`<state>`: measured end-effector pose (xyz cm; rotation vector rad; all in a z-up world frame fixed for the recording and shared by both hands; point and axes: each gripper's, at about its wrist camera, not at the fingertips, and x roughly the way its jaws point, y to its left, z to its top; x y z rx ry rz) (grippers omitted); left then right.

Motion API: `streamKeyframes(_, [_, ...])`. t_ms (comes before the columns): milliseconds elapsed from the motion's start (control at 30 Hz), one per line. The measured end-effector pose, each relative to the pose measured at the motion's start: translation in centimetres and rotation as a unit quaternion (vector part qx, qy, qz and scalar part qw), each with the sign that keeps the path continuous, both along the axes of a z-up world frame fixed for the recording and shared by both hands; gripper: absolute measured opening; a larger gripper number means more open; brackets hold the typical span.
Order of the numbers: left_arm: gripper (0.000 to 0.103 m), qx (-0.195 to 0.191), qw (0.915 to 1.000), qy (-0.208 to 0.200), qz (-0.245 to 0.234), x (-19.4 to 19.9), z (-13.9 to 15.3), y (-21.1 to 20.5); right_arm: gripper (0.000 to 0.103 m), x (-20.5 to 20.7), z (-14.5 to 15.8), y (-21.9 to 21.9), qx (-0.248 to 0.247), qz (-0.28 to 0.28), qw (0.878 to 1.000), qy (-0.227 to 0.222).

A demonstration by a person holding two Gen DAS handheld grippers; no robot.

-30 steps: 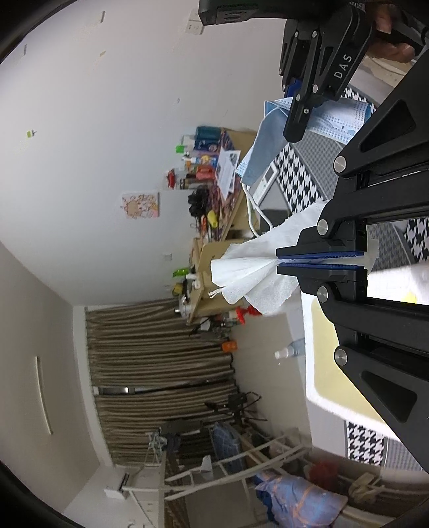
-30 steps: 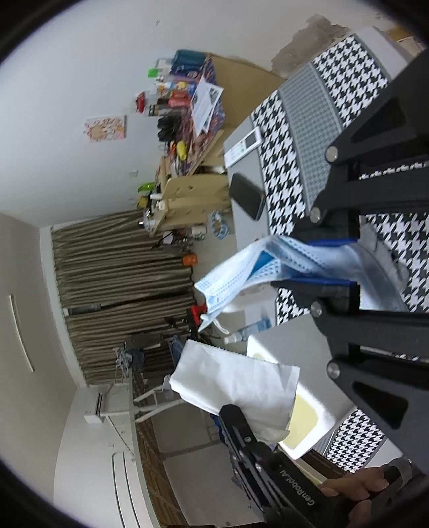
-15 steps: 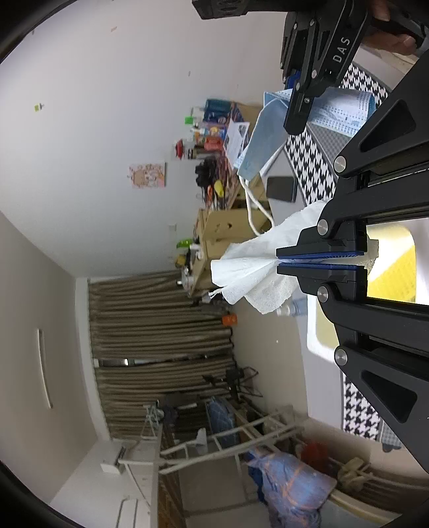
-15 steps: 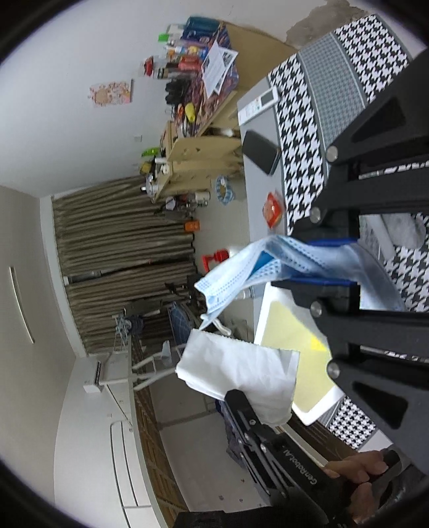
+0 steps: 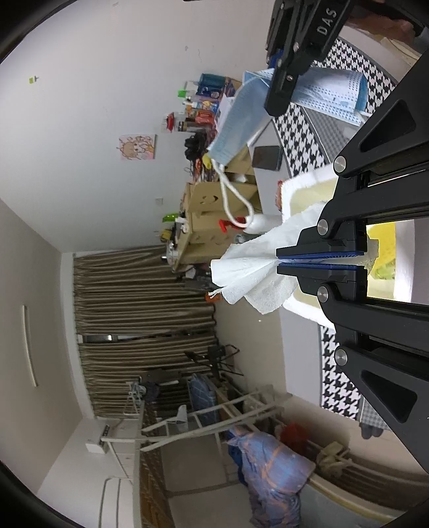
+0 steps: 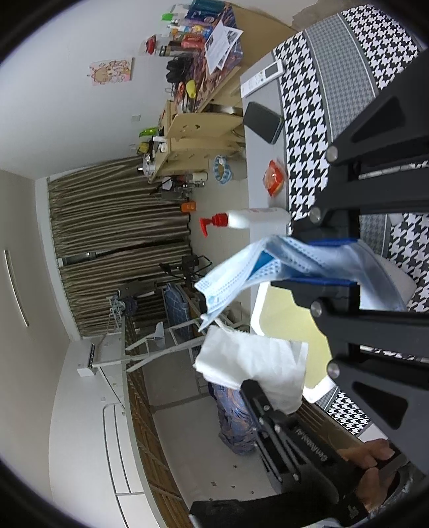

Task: Organize soft objects
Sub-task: 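Carry the tissues and mask with both tools over the white foam box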

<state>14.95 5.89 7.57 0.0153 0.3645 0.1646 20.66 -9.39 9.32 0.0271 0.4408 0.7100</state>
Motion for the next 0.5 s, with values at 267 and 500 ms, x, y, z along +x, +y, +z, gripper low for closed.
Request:
streamKeyframes(267, [0.003,-0.006,0.9995,0.030,-0.003,1.1,-1.6,1.0,0.018,0.0,-0.4,1.4,-0.007,0.006,1.000,0.004])
streamKeyframes(500, [0.015,-0.010,0.9985,0.051,-0.016,1.8,-2.4,1.4,0.018,-0.1,-0.7,2.4,-0.013,0.005,1.000,0.002])
